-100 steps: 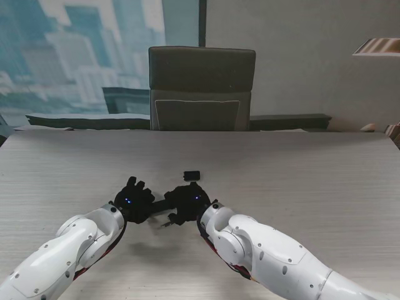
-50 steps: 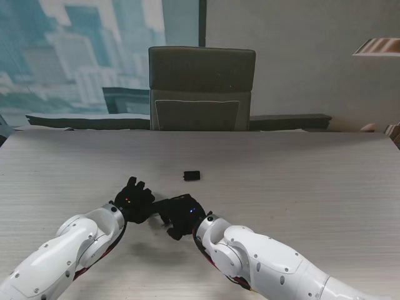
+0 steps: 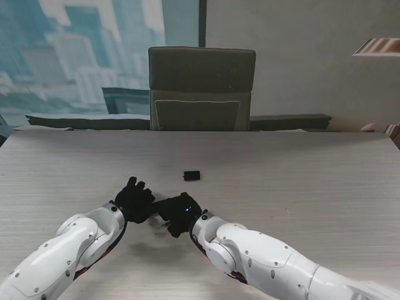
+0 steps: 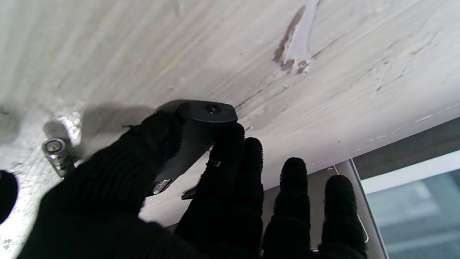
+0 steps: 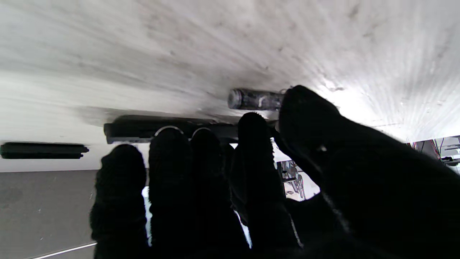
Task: Install the batteries into the remote control and close the cover
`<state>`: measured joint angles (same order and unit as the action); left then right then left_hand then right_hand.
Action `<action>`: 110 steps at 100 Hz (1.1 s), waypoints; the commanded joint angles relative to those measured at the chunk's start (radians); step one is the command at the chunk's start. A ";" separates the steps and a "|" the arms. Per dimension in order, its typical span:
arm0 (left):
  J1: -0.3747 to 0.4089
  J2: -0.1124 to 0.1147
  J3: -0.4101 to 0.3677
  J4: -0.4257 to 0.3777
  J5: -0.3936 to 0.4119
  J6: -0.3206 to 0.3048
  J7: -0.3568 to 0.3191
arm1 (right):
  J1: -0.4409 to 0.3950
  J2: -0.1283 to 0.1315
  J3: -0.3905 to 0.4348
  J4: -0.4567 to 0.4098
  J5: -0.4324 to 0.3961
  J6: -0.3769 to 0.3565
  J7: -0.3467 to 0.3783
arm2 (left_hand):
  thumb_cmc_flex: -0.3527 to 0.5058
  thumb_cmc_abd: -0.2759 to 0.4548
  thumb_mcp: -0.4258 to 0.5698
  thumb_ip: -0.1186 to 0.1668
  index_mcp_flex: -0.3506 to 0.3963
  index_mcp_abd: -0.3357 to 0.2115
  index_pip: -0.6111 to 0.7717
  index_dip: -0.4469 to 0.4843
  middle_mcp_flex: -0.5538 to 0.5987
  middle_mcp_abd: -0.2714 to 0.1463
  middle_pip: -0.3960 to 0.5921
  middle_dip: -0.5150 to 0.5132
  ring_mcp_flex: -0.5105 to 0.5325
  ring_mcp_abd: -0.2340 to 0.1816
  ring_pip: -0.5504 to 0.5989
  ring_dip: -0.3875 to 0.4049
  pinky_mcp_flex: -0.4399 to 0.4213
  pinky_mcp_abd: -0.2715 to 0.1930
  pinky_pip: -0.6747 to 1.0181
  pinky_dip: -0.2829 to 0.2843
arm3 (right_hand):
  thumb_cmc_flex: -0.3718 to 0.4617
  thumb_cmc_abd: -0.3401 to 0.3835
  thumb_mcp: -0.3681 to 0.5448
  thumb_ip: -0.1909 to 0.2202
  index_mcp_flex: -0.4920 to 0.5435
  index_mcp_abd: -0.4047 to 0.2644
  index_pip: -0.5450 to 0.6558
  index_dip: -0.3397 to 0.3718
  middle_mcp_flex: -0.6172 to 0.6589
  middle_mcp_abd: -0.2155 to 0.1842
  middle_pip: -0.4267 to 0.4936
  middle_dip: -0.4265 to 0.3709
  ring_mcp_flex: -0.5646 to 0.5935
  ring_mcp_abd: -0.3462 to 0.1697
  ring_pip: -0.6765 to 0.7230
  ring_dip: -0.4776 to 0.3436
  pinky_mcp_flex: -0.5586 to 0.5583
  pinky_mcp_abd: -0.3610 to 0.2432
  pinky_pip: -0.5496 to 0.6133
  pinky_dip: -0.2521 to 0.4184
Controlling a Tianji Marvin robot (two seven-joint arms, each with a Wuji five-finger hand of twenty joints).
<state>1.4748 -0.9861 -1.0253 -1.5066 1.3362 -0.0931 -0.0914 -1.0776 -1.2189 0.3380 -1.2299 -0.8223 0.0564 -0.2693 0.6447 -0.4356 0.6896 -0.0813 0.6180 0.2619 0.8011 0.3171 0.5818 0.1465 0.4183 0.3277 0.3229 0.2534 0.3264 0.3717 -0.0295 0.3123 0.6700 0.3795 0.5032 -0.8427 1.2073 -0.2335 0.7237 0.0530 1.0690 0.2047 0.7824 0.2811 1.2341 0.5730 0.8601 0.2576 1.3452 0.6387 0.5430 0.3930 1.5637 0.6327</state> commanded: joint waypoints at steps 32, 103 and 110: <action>0.021 0.002 0.018 0.039 -0.006 -0.008 -0.023 | 0.040 -0.029 -0.073 0.087 0.012 -0.028 0.025 | 0.088 -0.011 -0.023 -0.009 0.103 -0.282 0.158 0.037 0.009 -0.012 0.017 0.011 0.008 0.012 0.012 -0.011 -0.007 0.010 0.014 -0.009 | 0.109 -0.066 0.039 -0.064 0.169 -0.065 0.176 -0.089 0.158 -0.041 0.101 -0.050 0.120 -0.043 0.083 0.006 0.091 -0.007 0.103 0.024; 0.009 0.002 0.027 0.055 -0.017 -0.022 -0.004 | -0.021 0.007 0.124 -0.057 0.004 -0.037 -0.026 | 0.092 -0.032 0.000 -0.010 0.094 -0.293 0.172 0.046 0.008 -0.013 0.018 0.011 0.009 0.010 0.012 -0.011 -0.008 0.011 0.014 -0.012 | 0.132 -0.099 0.092 -0.072 0.194 -0.021 0.175 -0.059 0.178 -0.030 0.109 -0.082 0.122 -0.021 0.075 -0.008 0.081 0.024 0.088 0.023; 0.009 0.002 0.028 0.056 -0.017 -0.021 -0.003 | -0.007 -0.009 0.120 -0.033 0.038 -0.023 -0.026 | 0.092 -0.037 0.007 -0.011 0.088 -0.292 0.176 0.049 0.008 -0.015 0.019 0.012 0.008 0.010 0.012 -0.011 -0.007 0.011 0.014 -0.012 | 0.131 -0.097 0.091 -0.073 0.194 -0.021 0.174 -0.058 0.178 -0.030 0.109 -0.081 0.122 -0.021 0.075 -0.008 0.081 0.024 0.088 0.023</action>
<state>1.4629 -0.9828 -1.0159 -1.4871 1.3183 -0.1080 -0.0623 -1.1057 -1.2025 0.4590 -1.2822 -0.8032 0.0186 -0.3072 0.6447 -0.4353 0.6917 -0.0991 0.6204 0.2620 0.8170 0.3175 0.5820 0.1452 0.4184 0.3277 0.3229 0.2534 0.3264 0.3717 -0.0295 0.3123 0.6700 0.3795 0.5895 -0.9373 1.2740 -0.2948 0.8989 0.0348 1.2390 0.1366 0.9298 0.2364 1.2925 0.5021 0.9814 0.2356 1.4034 0.6382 0.6255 0.3927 1.6065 0.6340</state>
